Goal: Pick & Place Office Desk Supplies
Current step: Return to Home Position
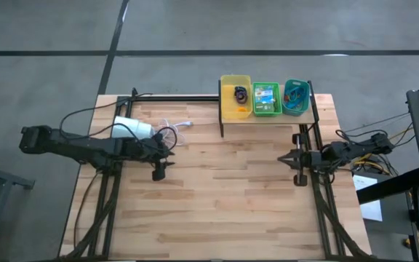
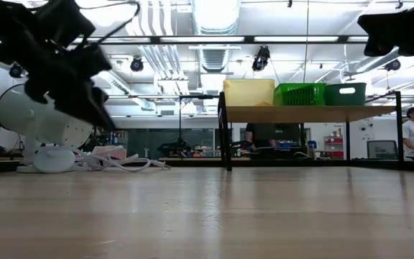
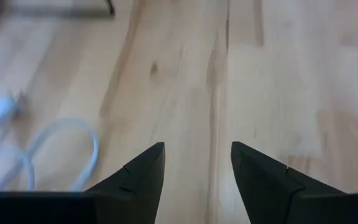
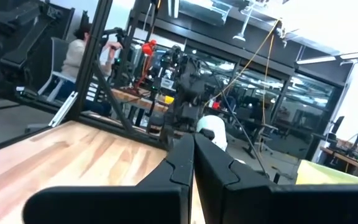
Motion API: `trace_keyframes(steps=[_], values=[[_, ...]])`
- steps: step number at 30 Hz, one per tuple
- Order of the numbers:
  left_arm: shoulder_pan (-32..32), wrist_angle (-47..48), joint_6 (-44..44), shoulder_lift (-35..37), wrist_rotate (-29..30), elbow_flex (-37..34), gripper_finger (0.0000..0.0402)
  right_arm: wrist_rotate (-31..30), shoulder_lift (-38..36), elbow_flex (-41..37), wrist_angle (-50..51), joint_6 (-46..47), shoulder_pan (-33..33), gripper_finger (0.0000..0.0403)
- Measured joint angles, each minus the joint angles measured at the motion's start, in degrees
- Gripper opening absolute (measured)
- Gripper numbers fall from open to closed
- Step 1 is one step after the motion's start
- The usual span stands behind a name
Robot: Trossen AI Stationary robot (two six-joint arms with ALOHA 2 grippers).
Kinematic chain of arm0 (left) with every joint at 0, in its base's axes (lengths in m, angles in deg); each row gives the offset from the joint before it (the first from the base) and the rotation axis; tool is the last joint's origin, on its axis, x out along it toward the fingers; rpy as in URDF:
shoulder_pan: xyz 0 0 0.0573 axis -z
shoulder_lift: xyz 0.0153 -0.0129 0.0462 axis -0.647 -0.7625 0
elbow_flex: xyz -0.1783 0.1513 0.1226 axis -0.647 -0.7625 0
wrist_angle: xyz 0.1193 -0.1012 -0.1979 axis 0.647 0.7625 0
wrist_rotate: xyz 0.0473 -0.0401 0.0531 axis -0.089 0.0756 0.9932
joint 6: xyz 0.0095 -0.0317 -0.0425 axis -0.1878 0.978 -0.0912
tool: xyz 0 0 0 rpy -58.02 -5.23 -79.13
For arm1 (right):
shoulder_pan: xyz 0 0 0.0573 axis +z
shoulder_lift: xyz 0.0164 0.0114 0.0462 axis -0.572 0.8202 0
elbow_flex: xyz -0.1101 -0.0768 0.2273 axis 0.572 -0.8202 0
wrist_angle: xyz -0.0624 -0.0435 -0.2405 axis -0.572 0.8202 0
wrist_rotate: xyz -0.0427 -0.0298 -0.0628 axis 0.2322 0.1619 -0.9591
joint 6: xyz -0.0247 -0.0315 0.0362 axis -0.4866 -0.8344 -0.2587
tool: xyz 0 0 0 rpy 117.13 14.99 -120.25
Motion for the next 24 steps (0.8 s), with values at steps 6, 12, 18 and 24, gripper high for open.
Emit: trace_keyframes(steps=[6,12,18,24], values=[[-0.02,5.97,1.0,-0.24,-0.01,-0.02,0.019,0.01,-0.31,2.03,2.69,-0.07,0.0,0.0008],[-0.06,6.2,0.38,-0.35,0.44,-0.02,0.019,0.02,-0.28,5.03,8.62,0.63,0.0,0.0008],[-0.22,-1.7,-8.54,-0.35,1.08,-0.02,0.019,0.04,-0.28,5.51,11.25,0.95,0.02,0.0008],[-0.22,-7.84,-18.72,-0.09,0.08,-0.02,0.019,0.02,-0.28,7.05,12.21,0.87,0.02,0.0008]])
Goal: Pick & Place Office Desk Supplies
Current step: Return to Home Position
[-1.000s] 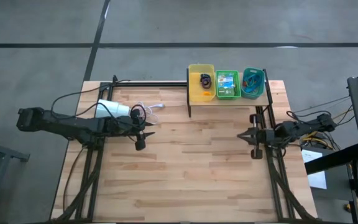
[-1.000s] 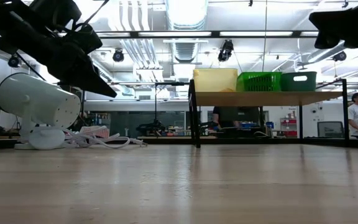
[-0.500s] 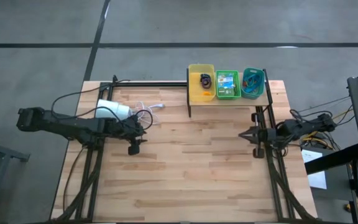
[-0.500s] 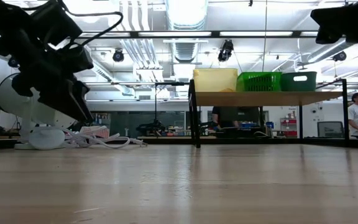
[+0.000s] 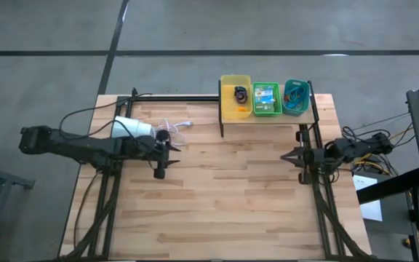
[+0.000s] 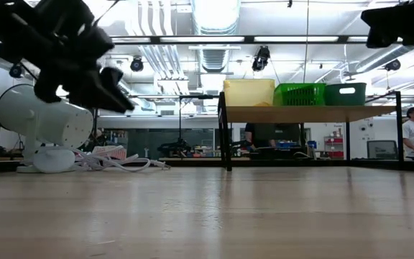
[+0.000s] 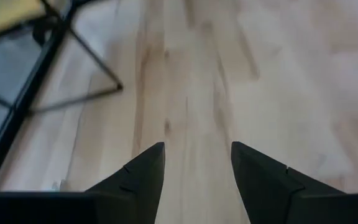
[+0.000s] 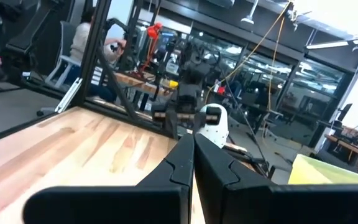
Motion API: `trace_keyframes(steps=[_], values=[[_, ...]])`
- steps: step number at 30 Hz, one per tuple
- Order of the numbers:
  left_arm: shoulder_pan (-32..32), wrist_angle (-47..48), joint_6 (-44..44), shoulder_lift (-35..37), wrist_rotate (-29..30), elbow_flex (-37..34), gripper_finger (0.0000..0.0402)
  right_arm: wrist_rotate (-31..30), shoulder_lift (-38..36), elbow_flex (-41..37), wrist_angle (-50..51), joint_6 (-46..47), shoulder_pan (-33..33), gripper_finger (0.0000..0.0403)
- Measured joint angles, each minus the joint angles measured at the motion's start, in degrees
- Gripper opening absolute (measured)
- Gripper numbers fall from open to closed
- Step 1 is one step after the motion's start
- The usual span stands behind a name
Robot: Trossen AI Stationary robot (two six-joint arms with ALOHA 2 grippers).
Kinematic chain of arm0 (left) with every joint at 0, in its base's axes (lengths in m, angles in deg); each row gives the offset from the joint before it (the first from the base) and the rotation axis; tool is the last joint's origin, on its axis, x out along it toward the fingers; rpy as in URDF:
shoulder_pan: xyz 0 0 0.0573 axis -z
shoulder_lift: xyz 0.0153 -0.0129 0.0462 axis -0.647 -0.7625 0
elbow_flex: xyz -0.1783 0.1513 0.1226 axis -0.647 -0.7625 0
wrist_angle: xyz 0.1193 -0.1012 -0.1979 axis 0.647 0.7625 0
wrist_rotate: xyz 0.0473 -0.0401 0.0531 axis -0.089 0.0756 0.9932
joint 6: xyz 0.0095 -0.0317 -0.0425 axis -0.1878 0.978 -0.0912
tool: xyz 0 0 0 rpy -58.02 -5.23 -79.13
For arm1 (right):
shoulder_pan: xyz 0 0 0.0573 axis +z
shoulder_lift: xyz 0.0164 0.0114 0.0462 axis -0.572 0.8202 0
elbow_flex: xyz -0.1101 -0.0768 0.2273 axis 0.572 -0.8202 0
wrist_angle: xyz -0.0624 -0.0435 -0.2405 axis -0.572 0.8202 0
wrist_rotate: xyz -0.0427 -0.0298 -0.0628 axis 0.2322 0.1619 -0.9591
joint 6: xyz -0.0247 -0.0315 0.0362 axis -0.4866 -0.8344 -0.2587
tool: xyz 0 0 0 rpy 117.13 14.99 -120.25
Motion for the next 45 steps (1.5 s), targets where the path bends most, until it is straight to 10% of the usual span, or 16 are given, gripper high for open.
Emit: trace_keyframes(steps=[17,25,45], values=[[0.0,-1.41,-2.1,28.88,-15.4,-3.96,0.0173,0.02,0.0,3.14,8.98,1.56,-0.02,0.0008],[0.02,-26.45,-2.39,36.4,-20.42,-20.9,0.0173,0.15,0.0,2.89,7.17,0.63,-0.02,0.0008],[-0.22,-2.66,-2.38,56.07,-29.04,-20.85,0.0173,0.15,0.0,2.87,7.36,-0.65,0.0,0.0008]])
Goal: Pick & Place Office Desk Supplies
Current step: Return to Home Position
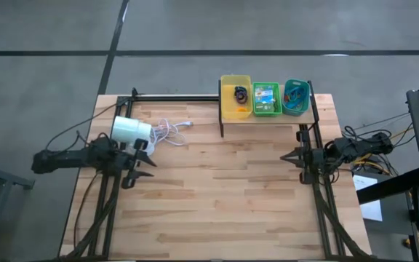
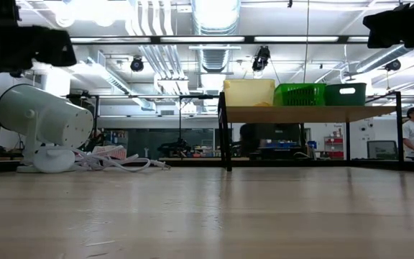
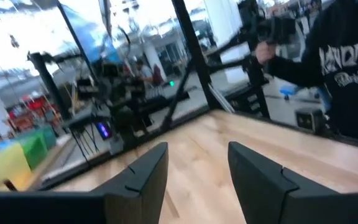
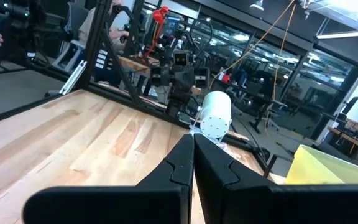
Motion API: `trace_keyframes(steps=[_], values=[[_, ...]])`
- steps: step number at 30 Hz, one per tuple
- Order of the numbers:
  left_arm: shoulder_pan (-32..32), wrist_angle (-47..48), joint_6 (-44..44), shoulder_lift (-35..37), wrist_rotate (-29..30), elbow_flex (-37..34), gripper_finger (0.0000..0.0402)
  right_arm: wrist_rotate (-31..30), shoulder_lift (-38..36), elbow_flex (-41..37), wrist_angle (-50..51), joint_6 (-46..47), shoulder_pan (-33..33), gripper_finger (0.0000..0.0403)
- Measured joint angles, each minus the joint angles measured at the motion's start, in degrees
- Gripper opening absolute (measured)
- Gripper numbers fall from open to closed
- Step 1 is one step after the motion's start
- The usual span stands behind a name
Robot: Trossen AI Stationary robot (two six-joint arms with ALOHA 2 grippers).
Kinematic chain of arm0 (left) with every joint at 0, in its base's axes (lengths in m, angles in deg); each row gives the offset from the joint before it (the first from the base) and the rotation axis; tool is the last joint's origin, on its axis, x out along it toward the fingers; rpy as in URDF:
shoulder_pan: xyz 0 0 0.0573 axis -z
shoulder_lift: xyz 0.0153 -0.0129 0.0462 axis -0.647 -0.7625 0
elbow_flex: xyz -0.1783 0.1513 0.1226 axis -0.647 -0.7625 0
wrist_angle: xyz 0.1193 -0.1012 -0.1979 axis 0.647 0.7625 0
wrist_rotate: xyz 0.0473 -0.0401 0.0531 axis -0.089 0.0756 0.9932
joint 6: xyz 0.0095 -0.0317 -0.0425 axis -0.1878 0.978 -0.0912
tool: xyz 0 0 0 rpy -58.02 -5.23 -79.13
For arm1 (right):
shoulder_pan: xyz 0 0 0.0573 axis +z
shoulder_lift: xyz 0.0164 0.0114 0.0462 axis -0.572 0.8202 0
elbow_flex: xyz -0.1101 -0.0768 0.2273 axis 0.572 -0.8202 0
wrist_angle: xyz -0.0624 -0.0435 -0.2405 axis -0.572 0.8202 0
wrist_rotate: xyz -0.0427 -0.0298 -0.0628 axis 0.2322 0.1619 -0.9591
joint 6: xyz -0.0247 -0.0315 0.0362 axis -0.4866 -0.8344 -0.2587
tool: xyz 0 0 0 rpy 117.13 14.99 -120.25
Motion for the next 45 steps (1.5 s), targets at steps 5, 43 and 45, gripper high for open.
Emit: trace_keyframes(steps=[5,43,45], values=[[0.04,1.01,-3.94,0.67,-4.4,1.14,0.0173,-0.11,0.0,0.0,0.29,-0.18,-0.01,0.0008],[0.0,3.48,-3.84,0.54,-6.43,1.26,0.0173,3.1,0.13,-10.14,-18.01,-3.05,-0.04,0.0008],[0.0,3.48,-3.86,0.54,-6.43,1.25,0.0173,3.1,0.13,-10.12,-18.03,-0.7,-0.04,0.0008]])
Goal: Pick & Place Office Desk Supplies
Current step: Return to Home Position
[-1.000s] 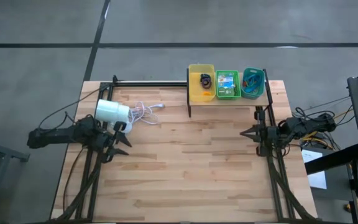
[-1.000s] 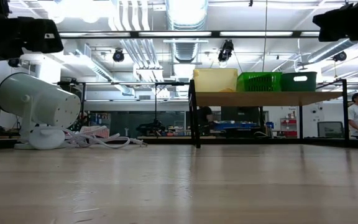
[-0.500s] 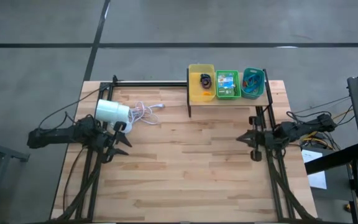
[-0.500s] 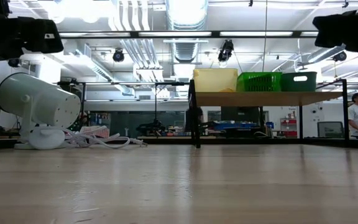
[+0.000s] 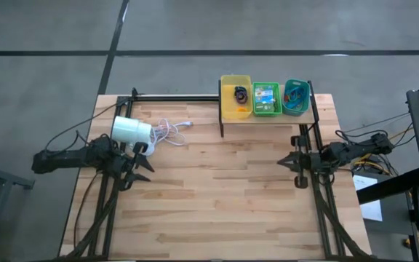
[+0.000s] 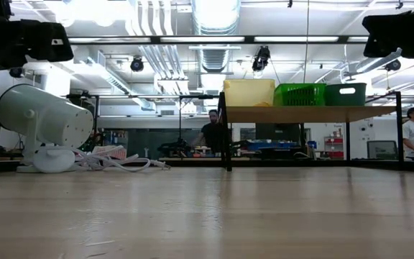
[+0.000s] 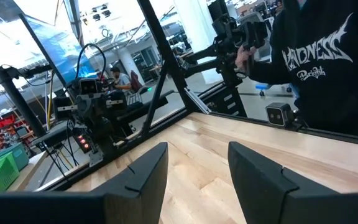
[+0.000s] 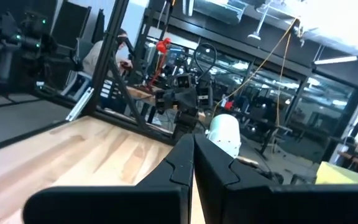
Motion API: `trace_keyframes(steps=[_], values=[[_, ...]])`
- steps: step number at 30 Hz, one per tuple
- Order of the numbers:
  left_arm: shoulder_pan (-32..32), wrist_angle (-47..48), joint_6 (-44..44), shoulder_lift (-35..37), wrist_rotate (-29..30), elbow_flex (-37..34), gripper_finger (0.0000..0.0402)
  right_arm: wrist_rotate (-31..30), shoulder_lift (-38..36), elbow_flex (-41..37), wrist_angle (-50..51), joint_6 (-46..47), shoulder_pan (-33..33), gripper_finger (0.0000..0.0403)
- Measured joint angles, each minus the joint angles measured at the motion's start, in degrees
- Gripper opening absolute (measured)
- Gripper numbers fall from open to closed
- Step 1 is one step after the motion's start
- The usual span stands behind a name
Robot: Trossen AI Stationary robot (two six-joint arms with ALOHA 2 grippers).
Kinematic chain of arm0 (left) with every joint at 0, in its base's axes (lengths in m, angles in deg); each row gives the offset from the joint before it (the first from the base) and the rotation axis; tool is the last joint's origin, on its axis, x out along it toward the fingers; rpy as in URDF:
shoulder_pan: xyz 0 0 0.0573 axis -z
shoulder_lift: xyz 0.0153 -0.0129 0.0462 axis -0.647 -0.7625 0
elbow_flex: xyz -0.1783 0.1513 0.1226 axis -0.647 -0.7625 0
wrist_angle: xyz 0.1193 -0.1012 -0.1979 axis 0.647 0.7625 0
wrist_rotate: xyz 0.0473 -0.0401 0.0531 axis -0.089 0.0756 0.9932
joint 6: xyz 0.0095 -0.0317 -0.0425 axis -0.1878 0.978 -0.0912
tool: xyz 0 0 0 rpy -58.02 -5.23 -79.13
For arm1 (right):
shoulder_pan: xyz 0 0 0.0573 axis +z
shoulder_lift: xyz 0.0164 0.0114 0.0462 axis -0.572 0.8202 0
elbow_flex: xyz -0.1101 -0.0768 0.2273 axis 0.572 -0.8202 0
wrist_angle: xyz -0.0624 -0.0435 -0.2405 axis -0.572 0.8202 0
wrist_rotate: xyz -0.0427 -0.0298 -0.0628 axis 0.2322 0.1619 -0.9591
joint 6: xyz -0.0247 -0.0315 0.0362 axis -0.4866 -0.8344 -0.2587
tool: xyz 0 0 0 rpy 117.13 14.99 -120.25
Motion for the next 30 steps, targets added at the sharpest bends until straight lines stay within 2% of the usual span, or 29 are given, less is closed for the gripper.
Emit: trace_keyframes(steps=[30], values=[[0.0,0.0,-0.16,-0.02,0.02,0.0,0.0173,-0.04,0.02,0.01,0.37,0.48,0.0,0.0008]])
